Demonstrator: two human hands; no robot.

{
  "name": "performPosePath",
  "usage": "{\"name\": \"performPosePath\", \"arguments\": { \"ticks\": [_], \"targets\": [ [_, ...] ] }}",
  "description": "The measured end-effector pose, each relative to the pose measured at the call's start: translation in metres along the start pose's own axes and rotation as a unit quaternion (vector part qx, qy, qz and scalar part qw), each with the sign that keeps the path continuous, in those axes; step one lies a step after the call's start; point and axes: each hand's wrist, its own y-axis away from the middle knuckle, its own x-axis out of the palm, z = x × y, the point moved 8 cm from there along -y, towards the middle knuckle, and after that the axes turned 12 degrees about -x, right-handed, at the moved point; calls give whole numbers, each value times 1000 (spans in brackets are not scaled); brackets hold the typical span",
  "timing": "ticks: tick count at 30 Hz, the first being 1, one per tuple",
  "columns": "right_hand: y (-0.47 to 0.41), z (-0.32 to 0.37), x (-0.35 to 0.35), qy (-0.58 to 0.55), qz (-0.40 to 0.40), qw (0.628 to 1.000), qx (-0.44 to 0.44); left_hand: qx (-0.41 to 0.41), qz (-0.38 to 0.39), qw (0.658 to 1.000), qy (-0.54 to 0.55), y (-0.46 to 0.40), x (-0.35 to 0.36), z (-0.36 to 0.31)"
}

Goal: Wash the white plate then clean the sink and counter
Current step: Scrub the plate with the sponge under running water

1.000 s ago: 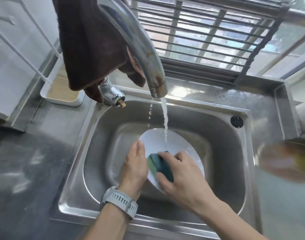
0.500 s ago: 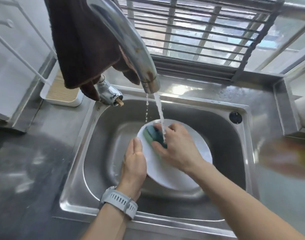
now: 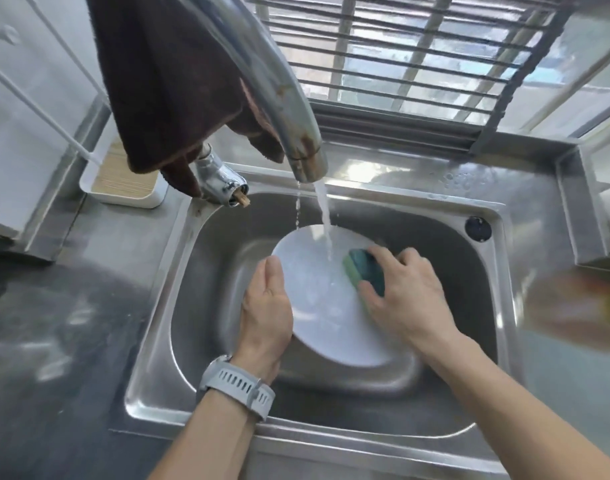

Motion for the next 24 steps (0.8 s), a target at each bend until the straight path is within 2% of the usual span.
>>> {"name": "performPosePath", "arguments": {
  "ticks": [1, 3, 5, 7, 10, 13, 16, 18, 20, 24],
  "targets": [
    [22, 3, -3, 10, -1, 1000, -5, 10, -2, 1000, -6, 0, 0, -3],
    [49, 34, 0, -57, 22, 997, -47, 22, -7, 1000, -20, 1, 4, -5],
    [32, 65, 8, -114, 45, 988, -98, 8, 4, 1000, -19, 2, 9, 1],
    [-8, 76, 15, -111, 20, 985, -128, -5, 6, 1000, -14, 0, 8, 6],
    [-44, 26, 11, -45, 4, 998, -49, -19, 10, 1000, 8, -3, -1, 10],
    [6, -10, -3, 39, -1, 999, 28, -4, 3, 1000, 20, -5, -7, 2],
    [56, 41, -1, -60, 17, 998, -31, 5, -4, 1000, -7, -2, -3, 0],
    [44, 77, 7, -123, 29, 989, -76, -3, -2, 1000, -14, 1, 1, 4],
    [9, 89, 15, -123, -6, 987, -106, -20, 1, 1000, -10, 2, 0, 10],
    [-35, 34, 22, -47, -18, 999, -11, -14, -13, 1000, -8, 6, -9, 9]
  ]
}}
